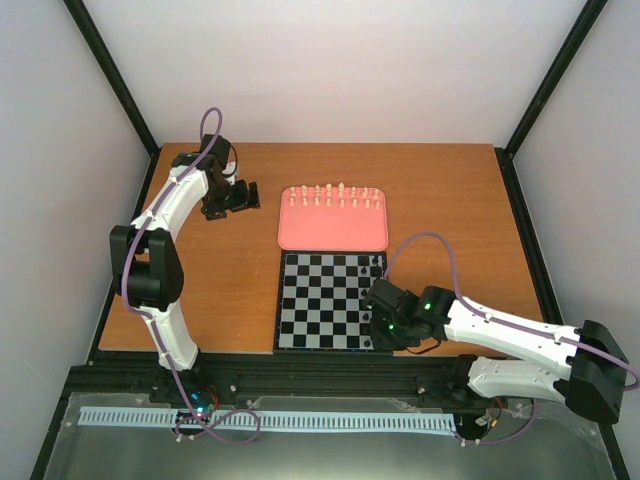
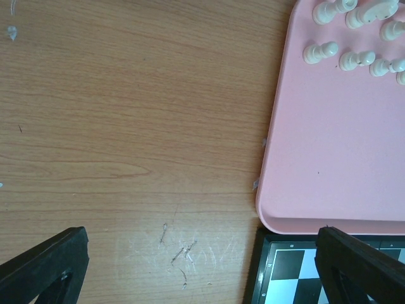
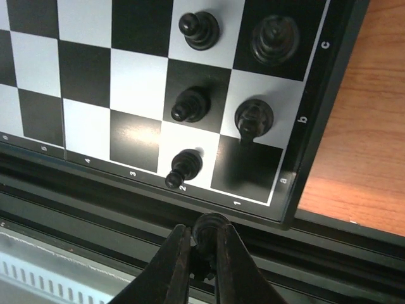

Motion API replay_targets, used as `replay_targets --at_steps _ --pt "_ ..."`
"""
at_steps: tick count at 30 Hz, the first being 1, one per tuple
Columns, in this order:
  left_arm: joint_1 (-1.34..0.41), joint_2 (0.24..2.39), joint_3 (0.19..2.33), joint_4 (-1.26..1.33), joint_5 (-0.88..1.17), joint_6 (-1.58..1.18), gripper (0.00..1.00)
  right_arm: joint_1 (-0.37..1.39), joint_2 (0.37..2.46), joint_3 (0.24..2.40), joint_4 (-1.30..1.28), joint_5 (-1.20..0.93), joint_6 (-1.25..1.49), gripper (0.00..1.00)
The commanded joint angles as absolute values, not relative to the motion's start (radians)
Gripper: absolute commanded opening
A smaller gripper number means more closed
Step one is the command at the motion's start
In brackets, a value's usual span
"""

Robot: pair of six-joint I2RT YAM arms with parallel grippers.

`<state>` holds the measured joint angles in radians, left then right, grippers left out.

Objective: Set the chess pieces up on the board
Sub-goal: Place the chess piece on the chessboard.

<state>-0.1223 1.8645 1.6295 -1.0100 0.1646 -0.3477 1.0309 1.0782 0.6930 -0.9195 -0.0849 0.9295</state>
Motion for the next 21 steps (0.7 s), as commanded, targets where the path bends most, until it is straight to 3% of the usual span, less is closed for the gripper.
replay_targets --at_steps 1,21 --pt "-0.116 1.865 1.655 -1.002 0.162 -0.363 1.0 1.028 1.07 0.666 -0.856 -0.057 0.971 0.03" --pt "-0.115 1.856 1.644 -0.999 0.157 -0.362 1.0 0.95 1.051 0.585 -0.792 -0.091 0.965 0.04"
